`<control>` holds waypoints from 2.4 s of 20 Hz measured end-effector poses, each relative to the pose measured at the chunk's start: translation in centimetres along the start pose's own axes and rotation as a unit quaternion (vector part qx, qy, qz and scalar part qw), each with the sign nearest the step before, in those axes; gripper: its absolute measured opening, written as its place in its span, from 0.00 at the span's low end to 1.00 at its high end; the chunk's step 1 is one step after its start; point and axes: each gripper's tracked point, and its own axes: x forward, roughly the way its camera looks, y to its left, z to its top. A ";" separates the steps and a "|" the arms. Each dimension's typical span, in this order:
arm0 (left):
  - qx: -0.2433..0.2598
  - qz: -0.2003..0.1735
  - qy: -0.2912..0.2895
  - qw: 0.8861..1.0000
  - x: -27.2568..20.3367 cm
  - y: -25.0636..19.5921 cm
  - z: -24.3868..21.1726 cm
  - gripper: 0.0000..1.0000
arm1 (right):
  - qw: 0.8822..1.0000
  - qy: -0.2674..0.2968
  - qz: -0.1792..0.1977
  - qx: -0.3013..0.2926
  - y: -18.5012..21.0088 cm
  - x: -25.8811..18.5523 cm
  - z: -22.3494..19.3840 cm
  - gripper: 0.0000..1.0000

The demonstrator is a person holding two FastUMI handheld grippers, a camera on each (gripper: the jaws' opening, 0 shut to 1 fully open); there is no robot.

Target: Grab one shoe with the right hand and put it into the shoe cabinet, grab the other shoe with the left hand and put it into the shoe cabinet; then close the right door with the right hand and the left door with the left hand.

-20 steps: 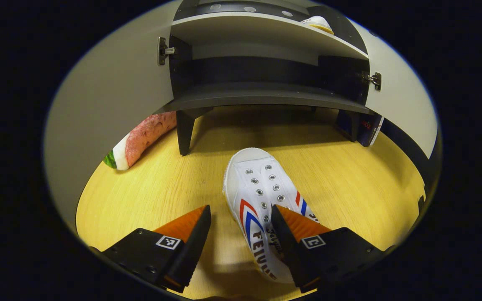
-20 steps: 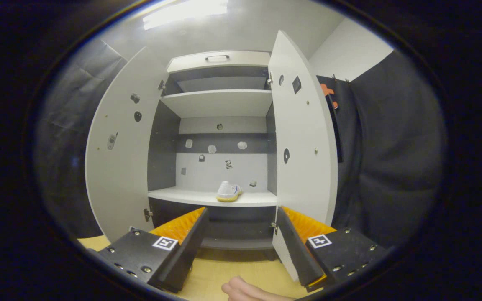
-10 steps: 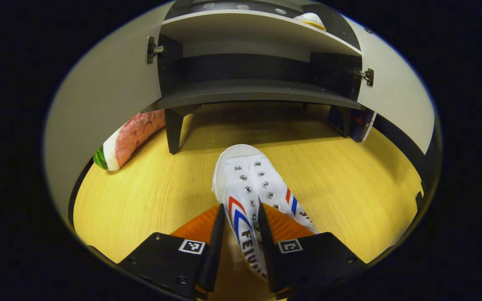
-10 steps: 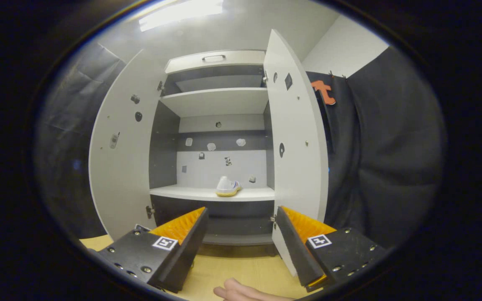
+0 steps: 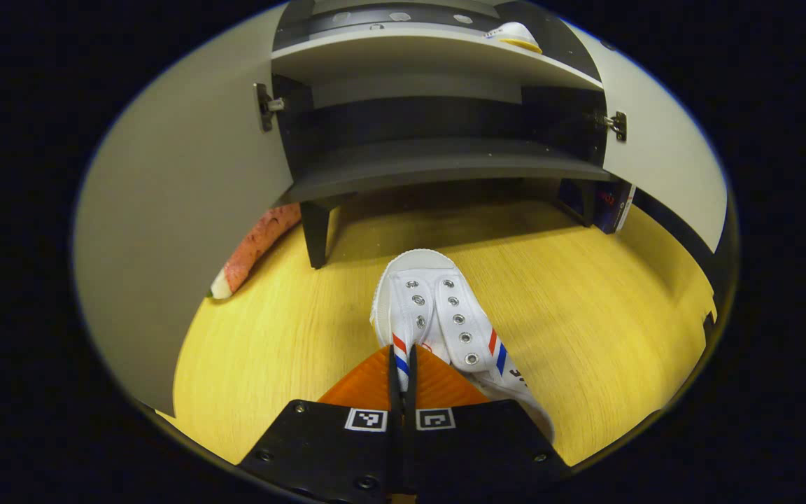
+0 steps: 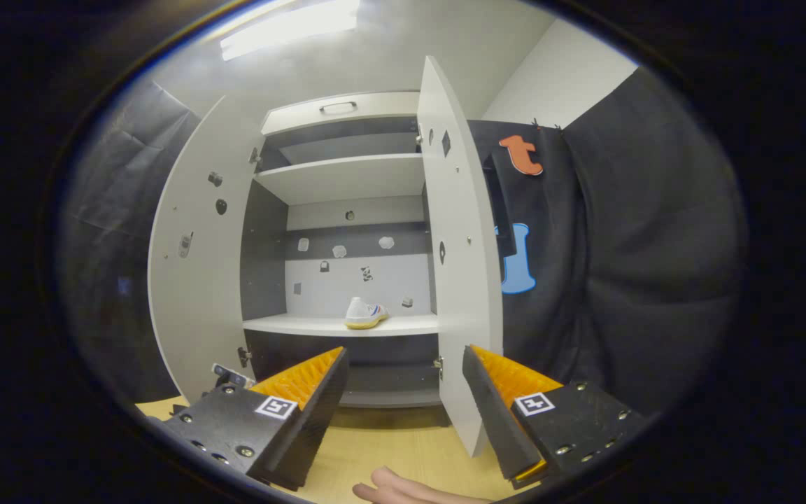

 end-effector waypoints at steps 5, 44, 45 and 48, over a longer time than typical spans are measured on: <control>-0.016 0.011 -0.062 0.998 -4.6 1.1 5.6 0.00 | 1.000 -0.008 0.006 0.010 -0.8 -1.1 0.2 0.97; -0.075 0.020 -0.188 0.979 3.7 0.3 44.6 0.01 | 0.997 -0.055 -0.031 0.039 -9.0 -4.1 2.7 0.98; -0.072 0.021 -0.183 0.980 3.8 0.3 44.4 0.01 | 0.997 -0.053 -0.030 0.039 -9.0 -4.0 2.6 0.98; -0.073 0.010 -0.179 0.981 4.0 0.0 44.1 0.02 | 0.998 -0.046 -0.033 0.040 -9.2 -3.9 2.4 0.98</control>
